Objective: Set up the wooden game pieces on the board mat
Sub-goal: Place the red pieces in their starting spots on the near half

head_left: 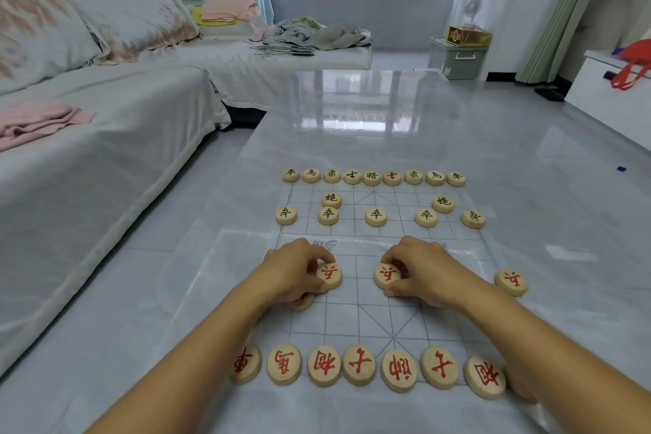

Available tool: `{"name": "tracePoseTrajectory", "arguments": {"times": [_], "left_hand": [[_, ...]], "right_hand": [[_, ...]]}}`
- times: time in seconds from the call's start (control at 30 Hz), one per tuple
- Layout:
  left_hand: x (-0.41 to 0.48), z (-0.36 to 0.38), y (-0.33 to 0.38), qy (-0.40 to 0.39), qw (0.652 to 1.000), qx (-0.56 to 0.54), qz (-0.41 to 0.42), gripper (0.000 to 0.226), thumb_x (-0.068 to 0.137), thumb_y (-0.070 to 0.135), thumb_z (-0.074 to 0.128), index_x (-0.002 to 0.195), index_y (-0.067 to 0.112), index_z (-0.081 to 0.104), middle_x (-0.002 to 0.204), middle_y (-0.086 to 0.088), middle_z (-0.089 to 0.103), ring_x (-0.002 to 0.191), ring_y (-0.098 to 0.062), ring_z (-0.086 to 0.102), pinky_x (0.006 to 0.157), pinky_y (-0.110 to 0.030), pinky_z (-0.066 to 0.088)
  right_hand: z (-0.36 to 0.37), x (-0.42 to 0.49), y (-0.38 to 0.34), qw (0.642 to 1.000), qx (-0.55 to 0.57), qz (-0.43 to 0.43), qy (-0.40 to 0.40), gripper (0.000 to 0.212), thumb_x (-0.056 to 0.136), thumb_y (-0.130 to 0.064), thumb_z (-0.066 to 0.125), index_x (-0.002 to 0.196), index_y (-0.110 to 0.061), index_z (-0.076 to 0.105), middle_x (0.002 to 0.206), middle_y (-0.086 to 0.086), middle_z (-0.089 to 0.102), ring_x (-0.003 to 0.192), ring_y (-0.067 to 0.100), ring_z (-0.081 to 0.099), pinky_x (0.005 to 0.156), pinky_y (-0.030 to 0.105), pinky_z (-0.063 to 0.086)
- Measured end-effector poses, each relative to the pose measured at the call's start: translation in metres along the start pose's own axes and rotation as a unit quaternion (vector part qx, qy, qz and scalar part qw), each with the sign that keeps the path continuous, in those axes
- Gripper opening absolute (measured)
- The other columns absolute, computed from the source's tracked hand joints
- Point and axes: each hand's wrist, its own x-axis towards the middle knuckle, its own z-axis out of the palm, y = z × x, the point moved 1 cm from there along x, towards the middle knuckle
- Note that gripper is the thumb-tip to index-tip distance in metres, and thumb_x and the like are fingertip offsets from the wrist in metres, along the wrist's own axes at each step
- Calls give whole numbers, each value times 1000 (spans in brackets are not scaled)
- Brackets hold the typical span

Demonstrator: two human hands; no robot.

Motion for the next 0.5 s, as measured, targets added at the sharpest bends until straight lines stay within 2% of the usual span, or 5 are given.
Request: {"name": "tracePoseTrajectory", "arguments": {"times": [0.1,0.17,0.27,0.37,0.5], "left_hand": [[1,1,0,-1,1000,4,6,46,83,29,63,126,29,49,102,5,47,105,-19,53,97,-37,42],[0,0,-4,-1,999,-32,0,54,82,30,65,131,31,43,103,6,49,103,-18,53,94,-34,44],[-6,-15,-22,48,990,-131,-17,54,83,24,64,132,29,42,103,4,55,94,-12,54,79,-19,44],[-26,-37,-59,103,984,-140,-46,33,83,17,65,114,24,56,96,1,59,87,-13,55,71,-14,41],[-60,-39,-94,61,984,-135,-100,23,77,17,71,96,26,62,93,-2,63,83,-15,57,71,-18,42]], "right_hand": [[-1,1,0,1000,-2,0,-3,44,81,-39,64,120,-24,52,118,-3,50,105,19,48,94,30,36],[0,0,0,1000,0,0,-6,44,81,-39,64,120,-24,52,117,-3,50,105,19,48,95,30,37],[1,1,1,1000,-2,0,-6,43,81,-39,64,120,-25,51,117,-3,50,104,18,48,96,31,36],[1,1,2,1000,-7,0,-7,43,81,-40,63,120,-25,51,116,-4,50,104,17,48,96,31,35],[-1,2,1,1000,-23,1,-17,51,80,-41,64,126,-25,48,119,-3,49,106,16,48,98,31,33]]}}
